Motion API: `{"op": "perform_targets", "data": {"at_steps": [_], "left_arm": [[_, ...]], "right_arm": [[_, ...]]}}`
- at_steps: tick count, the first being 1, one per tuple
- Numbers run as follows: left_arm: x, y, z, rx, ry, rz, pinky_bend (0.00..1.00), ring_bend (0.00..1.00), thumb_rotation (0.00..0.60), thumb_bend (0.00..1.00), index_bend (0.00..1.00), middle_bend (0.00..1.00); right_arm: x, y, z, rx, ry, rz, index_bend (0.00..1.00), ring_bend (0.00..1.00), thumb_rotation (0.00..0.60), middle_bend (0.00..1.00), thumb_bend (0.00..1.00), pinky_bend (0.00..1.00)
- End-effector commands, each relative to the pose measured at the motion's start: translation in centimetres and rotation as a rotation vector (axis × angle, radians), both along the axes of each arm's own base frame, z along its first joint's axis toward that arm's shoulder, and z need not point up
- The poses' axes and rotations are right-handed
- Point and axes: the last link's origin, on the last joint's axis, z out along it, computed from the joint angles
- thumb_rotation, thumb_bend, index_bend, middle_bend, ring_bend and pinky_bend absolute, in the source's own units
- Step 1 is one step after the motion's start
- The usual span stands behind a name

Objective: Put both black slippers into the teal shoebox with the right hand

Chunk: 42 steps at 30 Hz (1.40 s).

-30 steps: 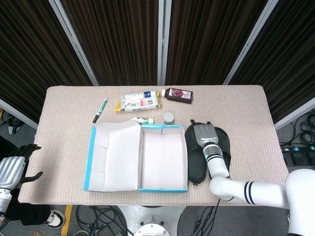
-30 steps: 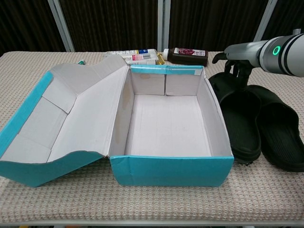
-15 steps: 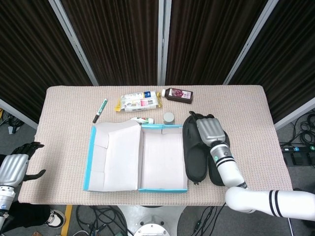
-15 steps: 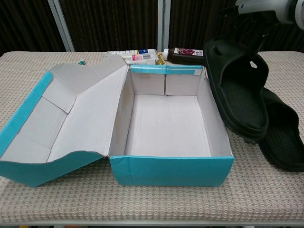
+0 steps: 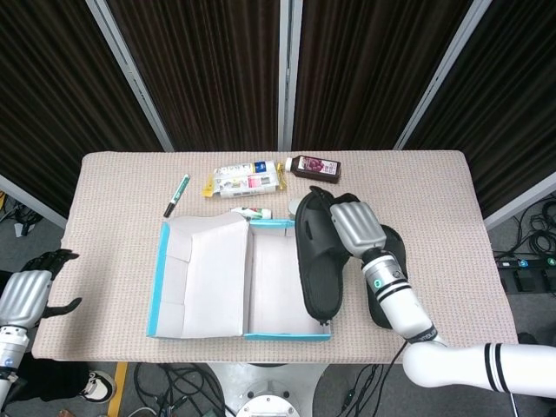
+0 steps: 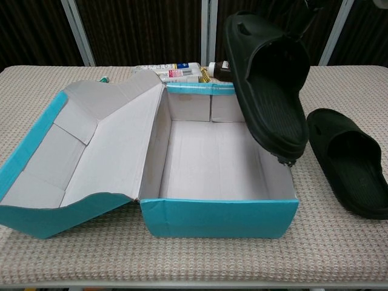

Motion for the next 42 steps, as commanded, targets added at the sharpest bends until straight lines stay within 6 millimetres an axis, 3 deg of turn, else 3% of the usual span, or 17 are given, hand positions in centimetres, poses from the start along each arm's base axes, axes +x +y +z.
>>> {"op": "perform_targets", "data": {"at_steps": [1, 14, 25, 42], "left_arm": [[-0.2, 0.0, 0.0, 0.002, -0.002, 0.008, 0.21, 0.14, 0.6, 0.18, 0.21, 0.17], [-1.0, 0.1, 0.0, 0.003, -0.006, 0.017, 0.21, 0.14, 0.6, 0.18, 0.21, 0.17], [-1.6, -0.1, -0.1, 0.0, -0.01, 0.027, 0.21, 0.14, 0.6, 0.18, 0.21, 0.17], [-2.0, 0.0, -0.1, 0.002, -0.021, 0.039, 0.21, 0.14, 0.6, 0.18, 0.21, 0.17]], "right_arm": [[-0.2, 0.0, -2.1, 0.063, -0.073, 0.025, 0.0, 0.27, 0.6, 0.42, 0.16, 0.19], [-0.5, -0.1, -5.7, 0.182, -0.336, 0.045, 0.0, 0.27, 0.6, 0.42, 0.16, 0.2], [-0.6, 0.2, -7.9, 0.172, -0.502, 0.06, 0.0, 0.27, 0.6, 0.42, 0.13, 0.2], [-3.0, -0.3, -11.2, 0.183, -0.653, 0.023, 0.0, 0.27, 0.6, 0.42, 0.12, 0.2]]}}
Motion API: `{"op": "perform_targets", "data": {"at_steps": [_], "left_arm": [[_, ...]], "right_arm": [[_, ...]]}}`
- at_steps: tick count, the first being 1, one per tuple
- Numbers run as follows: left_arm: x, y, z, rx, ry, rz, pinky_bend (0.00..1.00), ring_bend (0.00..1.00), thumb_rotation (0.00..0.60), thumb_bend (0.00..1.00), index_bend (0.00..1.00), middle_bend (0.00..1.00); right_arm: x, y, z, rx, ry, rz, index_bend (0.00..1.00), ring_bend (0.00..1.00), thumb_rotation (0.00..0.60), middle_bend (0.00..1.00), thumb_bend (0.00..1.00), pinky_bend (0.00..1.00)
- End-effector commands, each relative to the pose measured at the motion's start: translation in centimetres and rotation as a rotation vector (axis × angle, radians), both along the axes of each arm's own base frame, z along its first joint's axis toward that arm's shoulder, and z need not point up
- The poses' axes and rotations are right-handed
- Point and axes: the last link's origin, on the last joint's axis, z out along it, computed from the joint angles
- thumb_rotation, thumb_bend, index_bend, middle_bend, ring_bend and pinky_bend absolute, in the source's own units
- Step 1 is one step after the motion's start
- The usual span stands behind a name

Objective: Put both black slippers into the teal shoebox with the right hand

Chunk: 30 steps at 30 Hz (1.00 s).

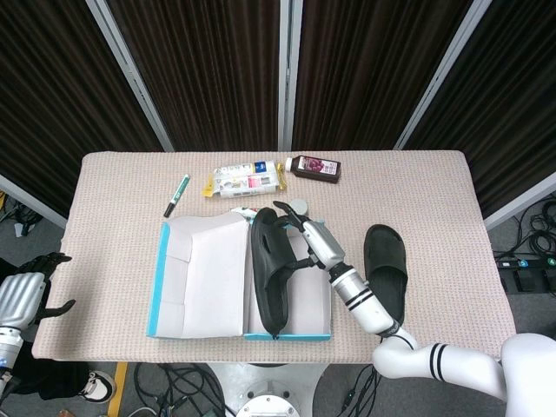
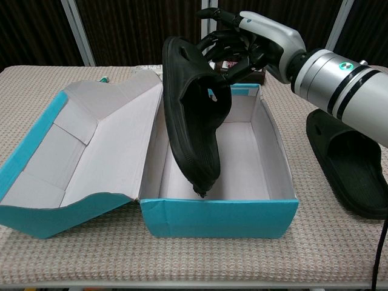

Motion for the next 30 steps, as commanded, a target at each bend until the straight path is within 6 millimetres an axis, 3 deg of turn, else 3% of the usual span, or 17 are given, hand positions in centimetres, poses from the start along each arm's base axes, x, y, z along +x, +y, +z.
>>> {"op": "perform_targets", "data": {"at_steps": [1, 30], "left_arm": [[0.0, 0.0, 0.0, 0.0, -0.002, 0.002, 0.21, 0.14, 0.6, 0.18, 0.21, 0.17], [-0.3, -0.1, 0.7, 0.008, -0.007, 0.017, 0.21, 0.14, 0.6, 0.18, 0.21, 0.17]], "right_arm": [[-0.3, 0.1, -0.9, 0.024, -0.021, -0.005, 0.0, 0.27, 0.6, 0.42, 0.12, 0.2], [-0.5, -0.8, -4.9, 0.084, -0.109, -0.052, 0.0, 0.27, 0.6, 0.42, 0.06, 0.2]]}}
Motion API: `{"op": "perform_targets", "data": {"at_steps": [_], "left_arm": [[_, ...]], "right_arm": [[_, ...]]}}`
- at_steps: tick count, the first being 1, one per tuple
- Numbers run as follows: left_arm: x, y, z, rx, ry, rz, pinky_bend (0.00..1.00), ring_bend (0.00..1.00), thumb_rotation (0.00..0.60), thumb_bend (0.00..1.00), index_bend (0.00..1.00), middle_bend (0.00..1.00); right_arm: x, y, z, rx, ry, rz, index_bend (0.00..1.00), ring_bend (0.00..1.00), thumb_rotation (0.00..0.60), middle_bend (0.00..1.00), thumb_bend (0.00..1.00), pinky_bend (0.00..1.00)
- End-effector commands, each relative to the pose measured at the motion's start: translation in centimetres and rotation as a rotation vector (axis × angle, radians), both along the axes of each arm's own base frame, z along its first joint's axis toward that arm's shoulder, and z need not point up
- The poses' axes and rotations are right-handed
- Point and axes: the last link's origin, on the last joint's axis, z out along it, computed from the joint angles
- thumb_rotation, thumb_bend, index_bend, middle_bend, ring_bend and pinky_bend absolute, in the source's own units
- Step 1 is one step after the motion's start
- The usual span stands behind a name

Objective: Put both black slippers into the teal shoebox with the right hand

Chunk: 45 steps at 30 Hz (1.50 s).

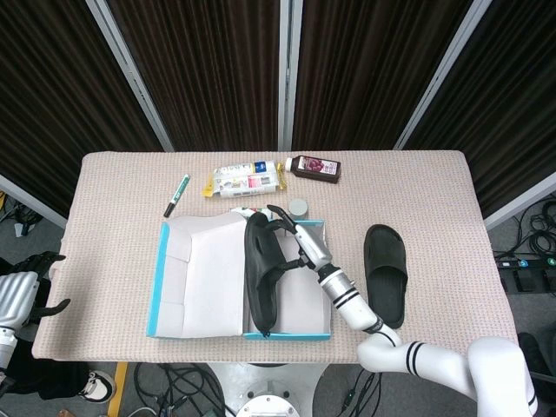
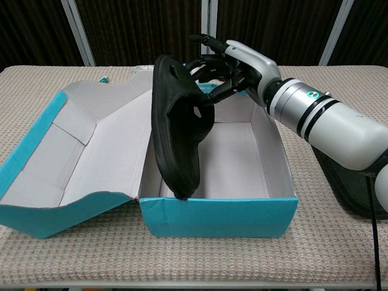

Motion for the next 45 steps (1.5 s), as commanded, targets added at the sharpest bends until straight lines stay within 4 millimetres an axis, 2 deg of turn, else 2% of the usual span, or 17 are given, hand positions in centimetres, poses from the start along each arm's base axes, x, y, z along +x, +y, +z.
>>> {"op": "perform_targets", "data": {"at_steps": [1, 16, 30, 34, 41, 45], "left_arm": [[-0.1, 0.0, -0.1, -0.004, 0.0, 0.002, 0.21, 0.14, 0.6, 0.18, 0.21, 0.17], [-0.3, -0.1, -0.3, -0.016, -0.001, 0.007, 0.21, 0.14, 0.6, 0.18, 0.21, 0.17], [-0.4, -0.1, -0.5, -0.025, -0.001, 0.007, 0.21, 0.14, 0.6, 0.18, 0.21, 0.17], [-0.4, -0.1, -0.5, -0.025, -0.002, 0.007, 0.21, 0.14, 0.6, 0.18, 0.21, 0.17], [-0.4, -0.1, -0.6, -0.026, -0.003, 0.009, 0.21, 0.14, 0.6, 0.18, 0.21, 0.17], [-0.4, 0.0, -0.6, -0.024, -0.006, 0.009, 0.21, 0.14, 0.6, 0.18, 0.21, 0.17]], "right_arm": [[-0.1, 0.1, -0.6, 0.011, 0.001, 0.001, 0.0, 0.27, 0.6, 0.42, 0.06, 0.2], [-1.6, 0.5, -1.7, 0.042, 0.042, -0.025, 0.0, 0.27, 0.6, 0.42, 0.06, 0.2], [-2.8, 0.0, -1.7, -0.003, 0.196, 0.004, 0.0, 0.27, 0.6, 0.42, 0.07, 0.2], [-2.7, -0.2, -1.5, -0.03, 0.273, 0.044, 0.0, 0.27, 0.6, 0.42, 0.07, 0.2], [-1.3, -0.5, -0.6, -0.069, 0.317, 0.104, 0.0, 0.27, 0.6, 0.41, 0.07, 0.2], [-0.7, -0.4, -0.3, -0.036, 0.355, 0.144, 0.0, 0.21, 0.6, 0.34, 0.02, 0.2]]}}
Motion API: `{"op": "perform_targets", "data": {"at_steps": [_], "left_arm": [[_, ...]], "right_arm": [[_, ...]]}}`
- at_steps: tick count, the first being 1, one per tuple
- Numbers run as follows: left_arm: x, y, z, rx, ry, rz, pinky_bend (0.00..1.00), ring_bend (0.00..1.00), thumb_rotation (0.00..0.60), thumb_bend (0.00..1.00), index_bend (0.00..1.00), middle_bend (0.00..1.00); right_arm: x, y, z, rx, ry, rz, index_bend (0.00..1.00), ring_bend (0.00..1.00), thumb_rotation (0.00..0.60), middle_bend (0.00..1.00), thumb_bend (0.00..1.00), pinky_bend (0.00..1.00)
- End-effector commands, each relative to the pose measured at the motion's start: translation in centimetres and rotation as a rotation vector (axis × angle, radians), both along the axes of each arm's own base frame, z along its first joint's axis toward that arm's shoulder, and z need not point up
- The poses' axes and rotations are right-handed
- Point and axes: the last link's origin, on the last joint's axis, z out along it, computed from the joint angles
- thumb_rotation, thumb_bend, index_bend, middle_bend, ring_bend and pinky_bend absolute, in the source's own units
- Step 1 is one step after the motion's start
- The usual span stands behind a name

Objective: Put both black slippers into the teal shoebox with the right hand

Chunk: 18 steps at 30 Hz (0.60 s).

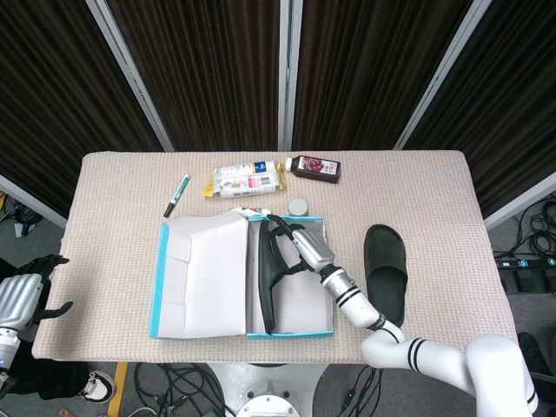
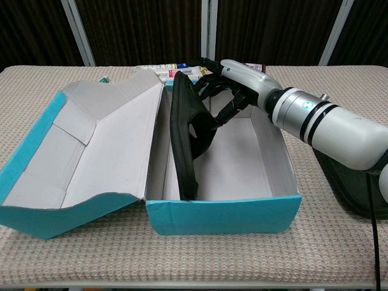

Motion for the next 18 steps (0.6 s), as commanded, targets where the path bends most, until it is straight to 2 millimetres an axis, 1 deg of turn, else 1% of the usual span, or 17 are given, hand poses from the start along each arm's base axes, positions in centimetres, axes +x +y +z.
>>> {"op": "perform_targets", "data": {"at_steps": [1, 2, 10, 15, 18], "left_arm": [[0.04, 0.12, -0.03, 0.0, -0.002, -0.001, 0.21, 0.14, 0.6, 0.18, 0.21, 0.17], [0.0, 0.06, -0.05, -0.001, -0.002, 0.0, 0.21, 0.14, 0.6, 0.18, 0.21, 0.17], [-0.1, -0.01, -0.08, -0.001, -0.006, 0.002, 0.21, 0.14, 0.6, 0.18, 0.21, 0.17], [-0.16, -0.03, -0.12, -0.003, -0.006, 0.002, 0.21, 0.14, 0.6, 0.18, 0.21, 0.17], [-0.16, 0.03, -0.11, -0.002, -0.007, 0.002, 0.21, 0.14, 0.6, 0.18, 0.21, 0.17]], "right_arm": [[0.49, 0.03, 0.31, 0.029, 0.031, 0.022, 0.0, 0.19, 0.6, 0.31, 0.01, 0.19], [0.56, 0.07, 0.35, 0.037, 0.029, 0.015, 0.0, 0.17, 0.6, 0.3, 0.0, 0.19], [0.41, 0.21, 0.1, 0.064, 0.056, 0.002, 0.0, 0.14, 0.6, 0.27, 0.0, 0.16], [0.49, 0.31, 0.3, 0.089, 0.07, 0.014, 0.0, 0.05, 0.6, 0.21, 0.0, 0.12], [0.54, 0.32, 0.72, 0.087, 0.072, 0.021, 0.0, 0.03, 0.6, 0.2, 0.0, 0.11]]}}
